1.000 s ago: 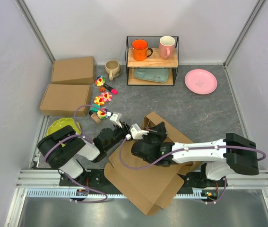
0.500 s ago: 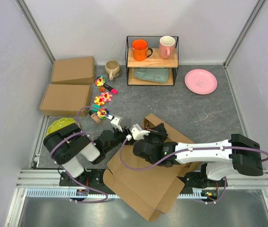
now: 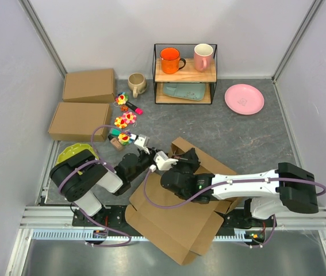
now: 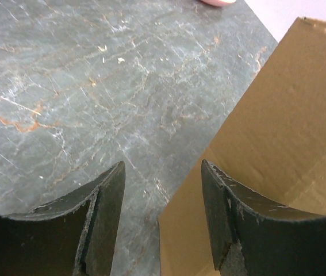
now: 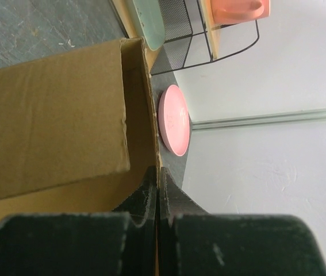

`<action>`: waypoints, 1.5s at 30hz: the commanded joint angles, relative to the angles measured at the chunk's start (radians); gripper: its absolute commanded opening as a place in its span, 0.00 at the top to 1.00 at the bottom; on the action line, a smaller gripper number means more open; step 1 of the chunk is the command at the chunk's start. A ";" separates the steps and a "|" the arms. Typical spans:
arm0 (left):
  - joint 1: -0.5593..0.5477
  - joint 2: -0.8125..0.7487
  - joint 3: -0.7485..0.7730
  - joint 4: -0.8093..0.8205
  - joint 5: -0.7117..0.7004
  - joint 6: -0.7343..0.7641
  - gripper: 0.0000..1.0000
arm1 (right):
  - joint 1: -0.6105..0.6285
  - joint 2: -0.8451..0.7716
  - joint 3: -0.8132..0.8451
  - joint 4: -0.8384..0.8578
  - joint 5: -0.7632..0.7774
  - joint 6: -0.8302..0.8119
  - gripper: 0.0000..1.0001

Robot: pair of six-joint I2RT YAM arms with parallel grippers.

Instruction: Fold the paper box

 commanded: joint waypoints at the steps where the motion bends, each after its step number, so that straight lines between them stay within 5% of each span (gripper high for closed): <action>1: 0.019 -0.020 0.053 0.380 0.005 0.049 0.37 | -0.016 0.031 0.003 0.225 0.005 -0.127 1.00; 14: 0.104 0.048 0.130 0.382 0.070 0.050 0.32 | -0.118 0.043 -0.003 0.437 -0.071 -0.280 1.00; 15: 0.106 0.049 0.133 0.382 0.077 0.052 0.29 | -0.119 0.045 -0.003 0.438 -0.071 -0.277 1.00; 16: 0.108 0.048 0.138 0.382 0.087 0.049 0.06 | -0.119 0.046 -0.003 0.437 -0.072 -0.276 1.00; 17: 0.112 0.046 0.141 0.382 0.100 0.041 0.02 | -0.119 0.045 -0.002 0.435 -0.072 -0.274 1.00; 45: 0.232 -0.202 0.003 0.293 0.158 0.121 0.00 | -0.127 -0.009 -0.005 0.381 -0.095 -0.240 1.00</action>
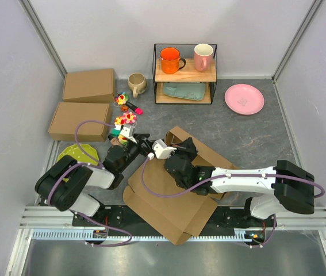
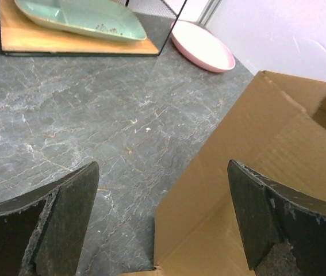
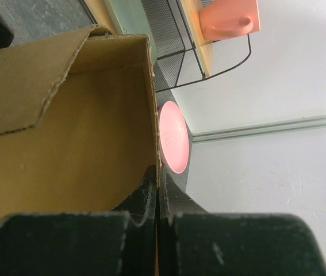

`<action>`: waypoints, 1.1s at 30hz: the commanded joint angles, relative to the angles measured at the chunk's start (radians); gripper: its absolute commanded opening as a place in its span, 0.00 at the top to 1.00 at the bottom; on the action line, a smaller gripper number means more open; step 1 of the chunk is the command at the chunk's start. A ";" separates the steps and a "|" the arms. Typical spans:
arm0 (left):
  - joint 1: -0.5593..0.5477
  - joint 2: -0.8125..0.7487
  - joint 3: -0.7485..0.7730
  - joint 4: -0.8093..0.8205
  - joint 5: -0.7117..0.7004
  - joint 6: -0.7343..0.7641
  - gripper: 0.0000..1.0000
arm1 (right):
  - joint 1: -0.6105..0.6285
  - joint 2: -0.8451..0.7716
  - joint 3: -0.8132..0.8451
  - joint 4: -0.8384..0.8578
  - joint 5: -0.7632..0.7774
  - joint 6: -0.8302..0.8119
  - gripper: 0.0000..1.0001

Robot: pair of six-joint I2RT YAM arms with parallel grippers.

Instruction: Fold the paper box

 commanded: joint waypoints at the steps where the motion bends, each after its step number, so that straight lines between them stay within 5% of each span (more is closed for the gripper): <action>1: 0.006 -0.106 -0.030 0.233 0.011 0.071 0.00 | 0.000 -0.040 0.004 0.024 -0.005 0.034 1.00; 12: 0.003 -0.285 -0.007 -0.020 0.098 0.077 0.00 | -0.002 -0.042 0.005 0.002 -0.012 0.062 1.00; 17: -0.007 -0.221 -0.004 -0.011 0.138 0.063 0.01 | -0.001 -0.031 0.011 -0.007 -0.014 0.068 1.00; 26: -0.004 -0.308 -0.053 0.095 0.028 0.063 0.01 | -0.002 -0.031 0.011 -0.019 -0.020 0.083 1.00; 33: 0.026 -0.543 -0.035 -0.120 -0.084 0.069 0.02 | 0.006 -0.016 0.011 -0.013 -0.020 0.059 1.00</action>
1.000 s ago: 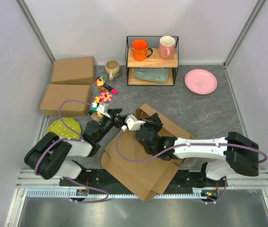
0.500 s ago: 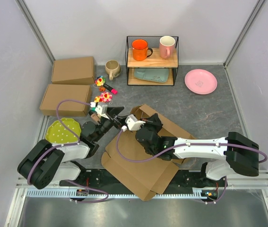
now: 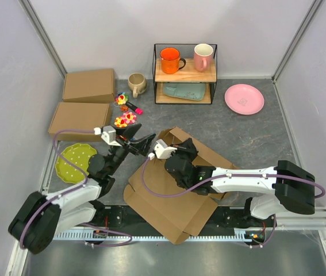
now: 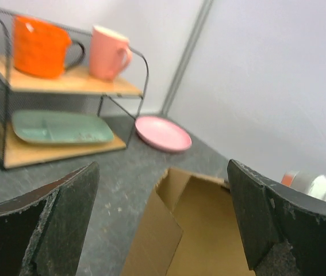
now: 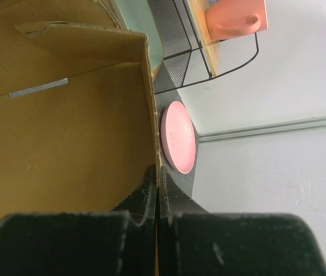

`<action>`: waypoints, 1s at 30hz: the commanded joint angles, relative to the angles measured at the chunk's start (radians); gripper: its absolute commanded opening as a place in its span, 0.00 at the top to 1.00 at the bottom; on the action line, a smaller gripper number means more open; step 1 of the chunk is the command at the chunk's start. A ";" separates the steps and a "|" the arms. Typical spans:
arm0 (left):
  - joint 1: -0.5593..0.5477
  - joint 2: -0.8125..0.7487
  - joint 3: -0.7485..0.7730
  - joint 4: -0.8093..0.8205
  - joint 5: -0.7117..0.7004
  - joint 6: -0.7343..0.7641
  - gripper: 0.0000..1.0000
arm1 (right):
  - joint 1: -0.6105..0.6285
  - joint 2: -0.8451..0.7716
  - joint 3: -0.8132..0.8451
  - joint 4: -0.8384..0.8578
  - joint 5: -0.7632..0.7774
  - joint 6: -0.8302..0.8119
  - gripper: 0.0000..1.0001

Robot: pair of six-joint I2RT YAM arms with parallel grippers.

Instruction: Fold the paper box

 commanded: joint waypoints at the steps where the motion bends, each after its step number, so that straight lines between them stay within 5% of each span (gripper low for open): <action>1: 0.020 -0.131 0.003 -0.118 -0.199 0.041 0.03 | 0.009 0.003 0.004 0.058 0.008 -0.009 1.00; 5: 0.023 -0.136 0.027 -0.301 -0.339 0.042 0.07 | 0.033 0.029 -0.053 0.175 0.042 -0.114 1.00; 9: 0.023 0.019 0.171 -0.525 -0.335 0.057 0.09 | 0.045 0.047 -0.075 0.232 0.057 -0.167 1.00; 20: 0.006 0.139 0.168 -0.414 -0.068 0.019 0.12 | 0.050 0.046 -0.064 0.157 0.080 -0.109 1.00; 30: -0.069 0.110 0.135 -0.436 -0.082 0.082 0.09 | 0.047 0.021 -0.042 0.146 0.060 -0.107 1.00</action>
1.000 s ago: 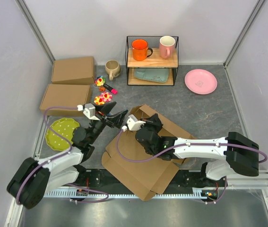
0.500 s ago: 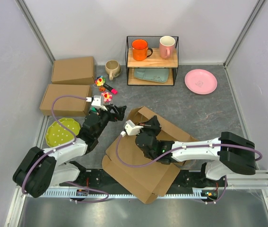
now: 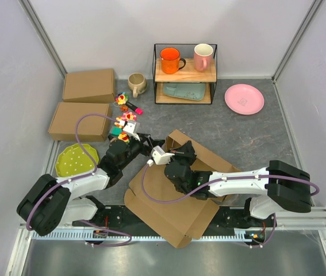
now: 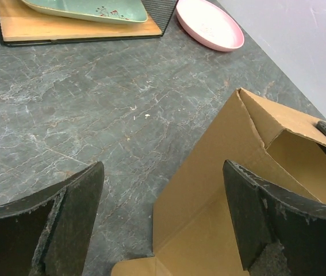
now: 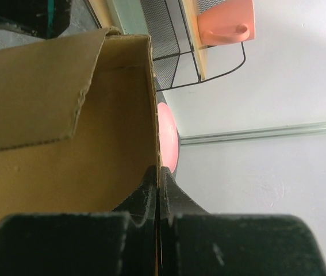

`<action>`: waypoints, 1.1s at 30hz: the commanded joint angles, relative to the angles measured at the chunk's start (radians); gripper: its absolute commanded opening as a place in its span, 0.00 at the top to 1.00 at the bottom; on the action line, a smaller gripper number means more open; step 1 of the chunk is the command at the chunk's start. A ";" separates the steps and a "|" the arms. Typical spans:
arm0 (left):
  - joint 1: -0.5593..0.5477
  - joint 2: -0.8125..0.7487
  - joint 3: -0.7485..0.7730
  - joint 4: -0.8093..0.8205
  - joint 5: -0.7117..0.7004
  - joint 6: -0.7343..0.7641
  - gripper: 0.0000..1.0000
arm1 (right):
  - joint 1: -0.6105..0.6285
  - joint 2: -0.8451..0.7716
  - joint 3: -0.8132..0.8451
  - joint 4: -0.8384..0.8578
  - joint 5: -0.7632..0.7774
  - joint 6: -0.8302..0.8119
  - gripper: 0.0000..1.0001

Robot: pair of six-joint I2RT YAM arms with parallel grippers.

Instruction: Fold the paper box

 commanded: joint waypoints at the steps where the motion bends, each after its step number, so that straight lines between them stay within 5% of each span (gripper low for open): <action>1: -0.016 -0.021 -0.014 0.029 0.003 0.039 0.09 | 0.007 -0.020 0.018 -0.006 0.002 0.047 1.00; 17: -0.056 -0.036 -0.215 0.342 -0.020 -0.066 0.08 | 0.005 -0.029 0.013 -0.021 -0.010 0.079 1.00; 33: -0.080 0.153 -0.151 0.555 0.055 -0.032 0.06 | 0.018 0.008 0.037 -0.072 -0.019 0.131 1.00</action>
